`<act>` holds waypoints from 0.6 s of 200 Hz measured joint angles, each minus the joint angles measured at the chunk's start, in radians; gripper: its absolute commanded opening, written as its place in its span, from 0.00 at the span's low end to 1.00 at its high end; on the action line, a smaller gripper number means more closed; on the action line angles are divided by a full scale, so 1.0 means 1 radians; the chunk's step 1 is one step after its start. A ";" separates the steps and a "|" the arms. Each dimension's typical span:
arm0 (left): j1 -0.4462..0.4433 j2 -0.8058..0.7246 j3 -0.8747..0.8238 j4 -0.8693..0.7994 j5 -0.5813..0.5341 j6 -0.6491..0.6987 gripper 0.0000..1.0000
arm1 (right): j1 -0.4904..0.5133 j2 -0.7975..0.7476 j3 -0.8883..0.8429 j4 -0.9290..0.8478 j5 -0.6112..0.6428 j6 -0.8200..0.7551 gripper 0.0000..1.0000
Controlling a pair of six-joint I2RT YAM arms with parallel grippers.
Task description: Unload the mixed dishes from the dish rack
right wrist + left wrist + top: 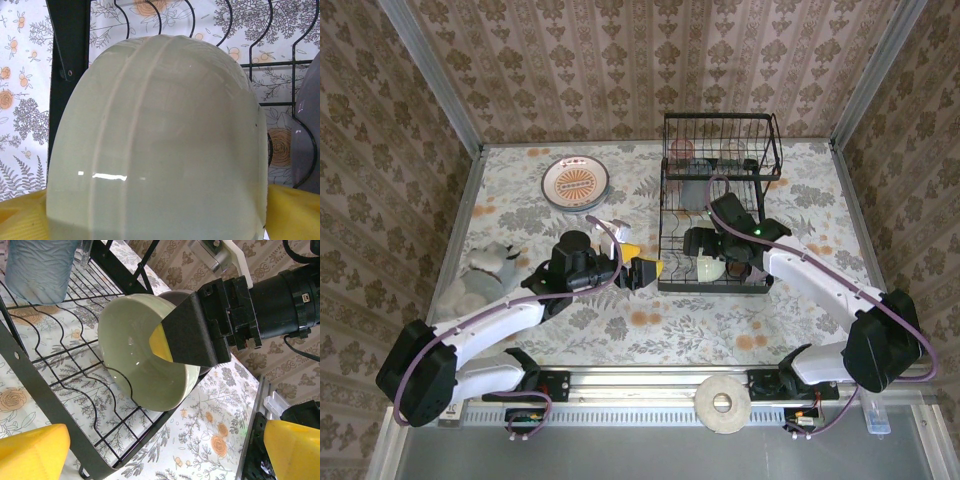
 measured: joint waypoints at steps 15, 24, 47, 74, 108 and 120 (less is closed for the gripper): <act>0.000 0.000 0.000 0.000 0.000 -0.001 1.00 | -0.004 0.000 0.000 0.000 -0.010 0.000 0.95; 0.000 0.000 0.000 0.000 0.000 -0.003 1.00 | -0.006 0.000 0.000 0.000 -0.014 -0.002 0.95; 0.000 0.000 0.000 0.000 0.000 -0.006 1.00 | -0.011 0.000 0.000 0.002 -0.017 -0.003 0.94; 0.000 0.000 0.000 0.000 0.000 -0.006 1.00 | -0.014 0.002 0.000 0.003 -0.018 -0.003 0.94; 0.000 0.000 0.000 0.000 0.000 -0.006 1.00 | -0.018 0.003 0.000 0.006 -0.021 -0.009 0.87; 0.000 0.000 0.000 0.000 0.000 -0.006 1.00 | -0.020 0.003 0.000 0.006 -0.021 -0.011 0.84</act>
